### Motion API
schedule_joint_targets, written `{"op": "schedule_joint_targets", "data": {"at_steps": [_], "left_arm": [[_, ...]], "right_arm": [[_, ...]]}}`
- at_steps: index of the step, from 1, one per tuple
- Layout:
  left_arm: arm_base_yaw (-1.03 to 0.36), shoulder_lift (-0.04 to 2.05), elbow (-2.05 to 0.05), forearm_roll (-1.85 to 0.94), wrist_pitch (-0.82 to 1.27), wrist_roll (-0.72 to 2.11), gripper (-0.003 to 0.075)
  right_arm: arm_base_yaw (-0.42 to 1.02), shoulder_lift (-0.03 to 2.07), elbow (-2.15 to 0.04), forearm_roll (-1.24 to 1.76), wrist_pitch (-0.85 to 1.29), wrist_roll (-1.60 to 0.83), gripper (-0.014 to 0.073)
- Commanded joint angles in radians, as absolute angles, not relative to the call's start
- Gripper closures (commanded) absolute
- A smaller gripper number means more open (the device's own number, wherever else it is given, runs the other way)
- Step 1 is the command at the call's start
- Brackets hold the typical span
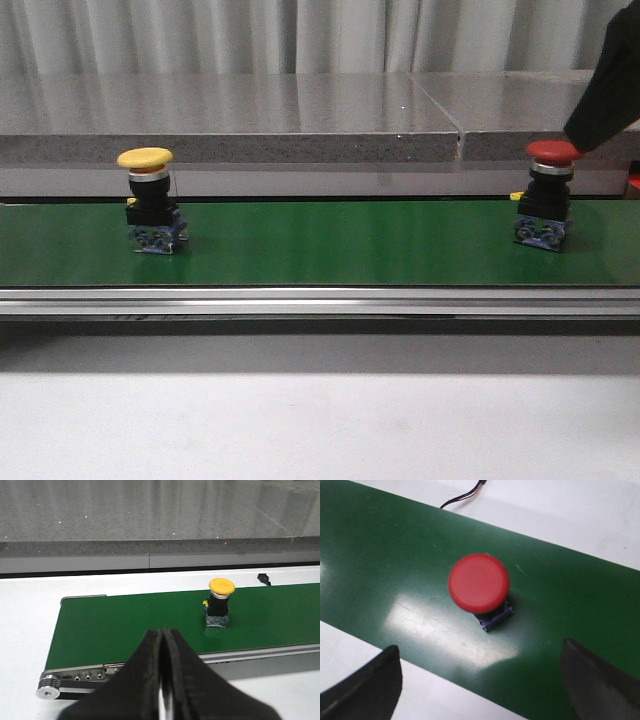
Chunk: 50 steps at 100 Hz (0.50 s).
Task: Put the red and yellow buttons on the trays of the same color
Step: 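Lower the right gripper onto the red button arriving on the belt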
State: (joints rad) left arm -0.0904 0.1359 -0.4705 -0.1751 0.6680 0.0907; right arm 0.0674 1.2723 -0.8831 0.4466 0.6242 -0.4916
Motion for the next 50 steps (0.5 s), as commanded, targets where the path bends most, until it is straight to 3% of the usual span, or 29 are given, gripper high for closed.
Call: {"op": "schedule_joint_targets", "data": {"at_steps": [1, 36, 41, 50], "left_arm": [[-0.096, 0.149, -0.494, -0.194, 0.596, 0.086, 0.0739], [-0.096, 0.149, -0.494, -0.194, 0.596, 0.086, 0.0739], [-0.096, 0.149, -0.494, -0.194, 0.596, 0.086, 0.0739], [-0.096, 0.149, -0.494, -0.194, 0.596, 0.086, 0.0739]], "right_arm": [[0.072, 1.292, -0.928, 0.467, 0.547, -0.506, -0.0041], [0.071, 1.461, -1.005, 0.466, 0.503, -0.540, -0.0034], [0.071, 1.470, -1.006, 0.466, 0.503, -0.540, 0.0006], [0.071, 1.471, -1.007, 0.466, 0.521, -0.538, 0.0165]]}}
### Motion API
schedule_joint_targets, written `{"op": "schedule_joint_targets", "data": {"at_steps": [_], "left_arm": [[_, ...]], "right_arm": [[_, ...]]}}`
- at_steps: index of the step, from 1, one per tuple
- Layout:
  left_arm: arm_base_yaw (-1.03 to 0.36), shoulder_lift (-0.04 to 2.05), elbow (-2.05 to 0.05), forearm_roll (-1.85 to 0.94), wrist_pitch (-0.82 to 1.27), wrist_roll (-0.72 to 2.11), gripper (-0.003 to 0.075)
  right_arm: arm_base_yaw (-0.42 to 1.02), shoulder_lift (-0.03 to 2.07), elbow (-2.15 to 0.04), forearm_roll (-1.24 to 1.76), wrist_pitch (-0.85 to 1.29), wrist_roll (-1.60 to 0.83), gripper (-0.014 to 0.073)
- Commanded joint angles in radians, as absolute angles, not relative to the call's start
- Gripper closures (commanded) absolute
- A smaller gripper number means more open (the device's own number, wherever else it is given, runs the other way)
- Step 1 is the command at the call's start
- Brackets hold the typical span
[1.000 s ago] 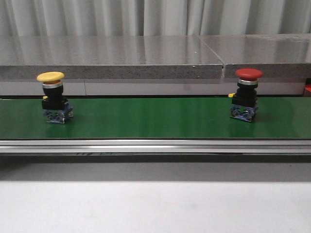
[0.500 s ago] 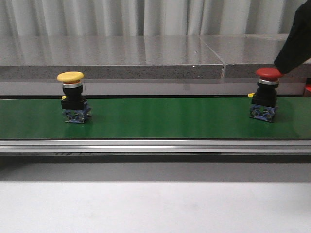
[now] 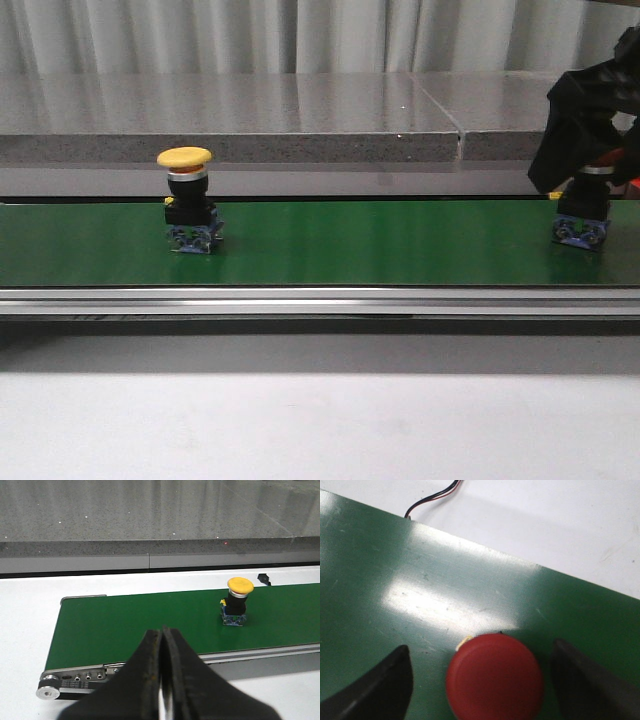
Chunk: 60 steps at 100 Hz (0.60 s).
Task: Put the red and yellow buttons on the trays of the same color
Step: 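Lower the right gripper onto the red button arriving on the belt, then carry the red button into the red tray and open the right gripper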
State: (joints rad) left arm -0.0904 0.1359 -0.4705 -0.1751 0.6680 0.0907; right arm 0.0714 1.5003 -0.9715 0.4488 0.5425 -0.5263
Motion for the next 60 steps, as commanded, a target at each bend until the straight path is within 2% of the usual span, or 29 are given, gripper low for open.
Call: {"op": "schedule_joint_targets", "data": {"at_steps": [1, 11, 17, 37, 60], "left_arm": [[-0.096, 0.149, -0.494, -0.194, 0.596, 0.086, 0.0739], [-0.096, 0.149, -0.494, -0.194, 0.596, 0.086, 0.0739], [-0.096, 0.149, -0.494, -0.194, 0.596, 0.086, 0.0739], [-0.096, 0.149, -0.494, -0.194, 0.596, 0.086, 0.0739], [-0.096, 0.149, -0.494, -0.194, 0.595, 0.086, 0.0739]], "right_arm": [[0.071, 1.471, -1.007, 0.466, 0.525, -0.538, 0.0195], [0.061, 1.470, -1.008, 0.466, 0.567, -0.516, 0.0393], [0.046, 1.470, -1.018, 0.466, 0.592, -0.498, 0.0434], [-0.055, 1.470, -1.151, 0.466, 0.702, -0.479, 0.0440], [-0.265, 1.486, -1.366, 0.465, 0.744, -0.479, 0.0440]]}}
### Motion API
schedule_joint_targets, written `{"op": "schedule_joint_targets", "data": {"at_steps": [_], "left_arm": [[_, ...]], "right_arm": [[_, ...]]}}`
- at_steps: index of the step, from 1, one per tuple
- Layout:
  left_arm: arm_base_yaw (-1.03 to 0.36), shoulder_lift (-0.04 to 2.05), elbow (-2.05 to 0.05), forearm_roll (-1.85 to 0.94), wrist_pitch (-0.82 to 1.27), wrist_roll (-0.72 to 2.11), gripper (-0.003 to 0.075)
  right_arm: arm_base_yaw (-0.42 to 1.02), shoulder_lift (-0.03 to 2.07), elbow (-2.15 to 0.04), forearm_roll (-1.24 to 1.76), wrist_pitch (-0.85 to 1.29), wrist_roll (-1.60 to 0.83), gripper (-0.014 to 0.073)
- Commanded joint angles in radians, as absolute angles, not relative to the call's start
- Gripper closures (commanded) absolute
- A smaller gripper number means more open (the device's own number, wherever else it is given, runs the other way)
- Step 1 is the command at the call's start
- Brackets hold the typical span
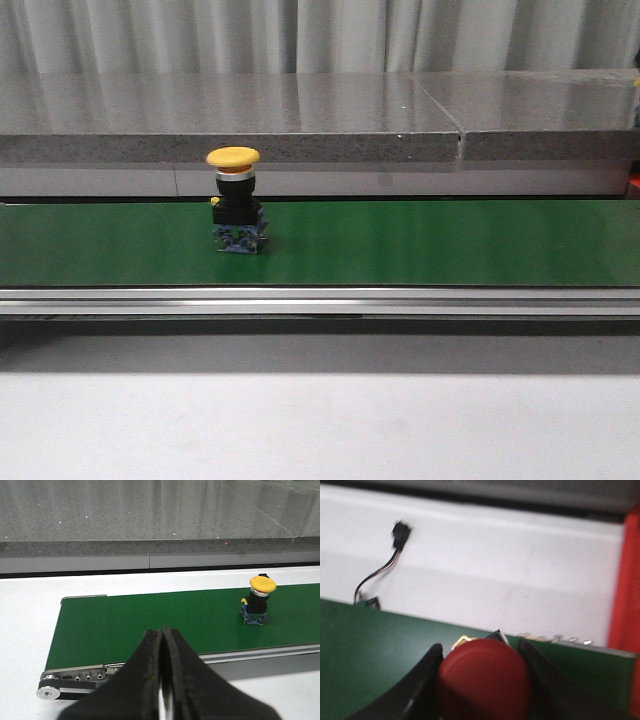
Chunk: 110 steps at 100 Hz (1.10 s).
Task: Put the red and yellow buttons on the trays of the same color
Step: 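Carry the red button into the red tray and open the right gripper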
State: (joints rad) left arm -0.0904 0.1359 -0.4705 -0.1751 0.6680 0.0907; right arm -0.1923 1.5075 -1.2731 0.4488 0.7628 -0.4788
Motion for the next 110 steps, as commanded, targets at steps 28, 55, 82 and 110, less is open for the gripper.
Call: {"op": "schedule_joint_targets", "data": {"at_steps": [28, 55, 82, 110], "left_arm": [[-0.096, 0.149, -0.494, -0.194, 0.595, 0.086, 0.0739], [-0.096, 0.149, -0.494, -0.194, 0.595, 0.086, 0.0739], [-0.096, 0.149, -0.494, -0.194, 0.595, 0.086, 0.0739], [-0.096, 0.149, -0.494, -0.194, 0.595, 0.086, 0.0739]], "right_arm": [[-0.471, 1.648, -1.600, 0.465, 0.747, -0.479, 0.0440], [-0.546, 1.874, -1.782, 0.465, 0.721, -0.479, 0.0440], [-0.562, 2.066, -1.914, 0.465, 0.731, -0.479, 0.0440], [-0.562, 2.171, -1.951, 0.469, 0.703, -0.479, 0.0440]]}}
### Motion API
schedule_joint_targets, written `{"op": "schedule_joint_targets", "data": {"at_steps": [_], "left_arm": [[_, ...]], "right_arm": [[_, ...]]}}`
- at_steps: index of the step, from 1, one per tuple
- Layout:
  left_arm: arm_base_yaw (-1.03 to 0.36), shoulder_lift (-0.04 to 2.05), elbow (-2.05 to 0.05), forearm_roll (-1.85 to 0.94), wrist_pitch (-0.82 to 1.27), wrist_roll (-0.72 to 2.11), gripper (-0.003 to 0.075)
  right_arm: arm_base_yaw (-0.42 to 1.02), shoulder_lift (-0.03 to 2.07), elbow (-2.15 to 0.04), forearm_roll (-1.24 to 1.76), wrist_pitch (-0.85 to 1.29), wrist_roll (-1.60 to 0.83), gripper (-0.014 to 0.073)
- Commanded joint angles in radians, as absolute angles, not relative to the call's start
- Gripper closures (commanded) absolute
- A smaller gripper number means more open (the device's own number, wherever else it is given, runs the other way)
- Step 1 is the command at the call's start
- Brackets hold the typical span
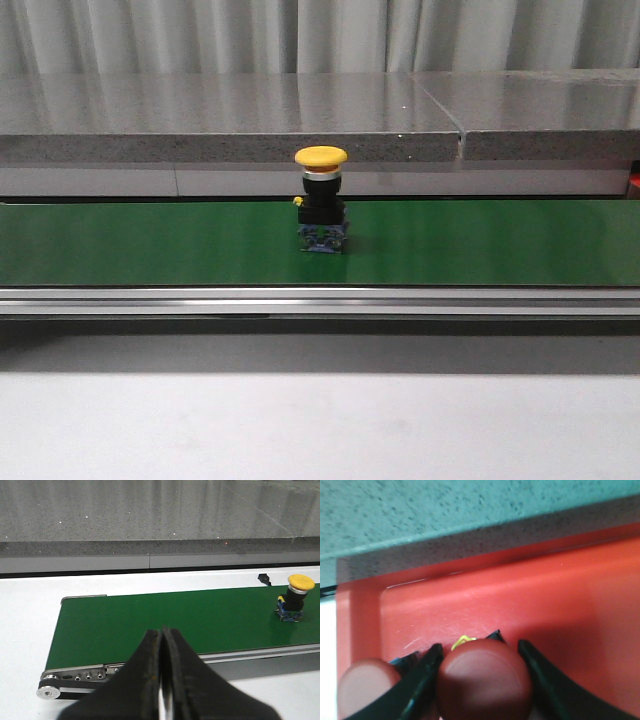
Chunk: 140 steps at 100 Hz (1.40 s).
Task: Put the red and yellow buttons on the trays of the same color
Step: 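Carry the red button into the red tray and open the right gripper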
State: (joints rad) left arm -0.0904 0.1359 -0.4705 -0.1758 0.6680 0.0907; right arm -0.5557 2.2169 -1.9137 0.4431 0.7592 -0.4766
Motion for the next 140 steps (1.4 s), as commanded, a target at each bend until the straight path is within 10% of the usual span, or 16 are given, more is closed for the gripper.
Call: {"op": "schedule_joint_targets", "data": {"at_steps": [1, 37, 62, 140], "left_arm": [[-0.096, 0.149, -0.494, -0.194, 0.595, 0.086, 0.0739], [-0.096, 0.149, -0.494, -0.194, 0.595, 0.086, 0.0739], [-0.096, 0.149, -0.494, -0.194, 0.595, 0.086, 0.0739], [-0.096, 0.149, -0.494, -0.194, 0.595, 0.086, 0.0739]], "right_arm": [[-0.562, 2.173, -1.951, 0.469, 0.702, -0.479, 0.0440], [-0.562, 2.224, -1.951, 0.519, 0.693, -0.479, 0.0425], [-0.562, 2.216, -1.979, 0.521, 0.706, -0.479, -0.0079], [-0.521, 1.859, -2.073, 0.632, 1.039, -0.505, -0.0041]]}}
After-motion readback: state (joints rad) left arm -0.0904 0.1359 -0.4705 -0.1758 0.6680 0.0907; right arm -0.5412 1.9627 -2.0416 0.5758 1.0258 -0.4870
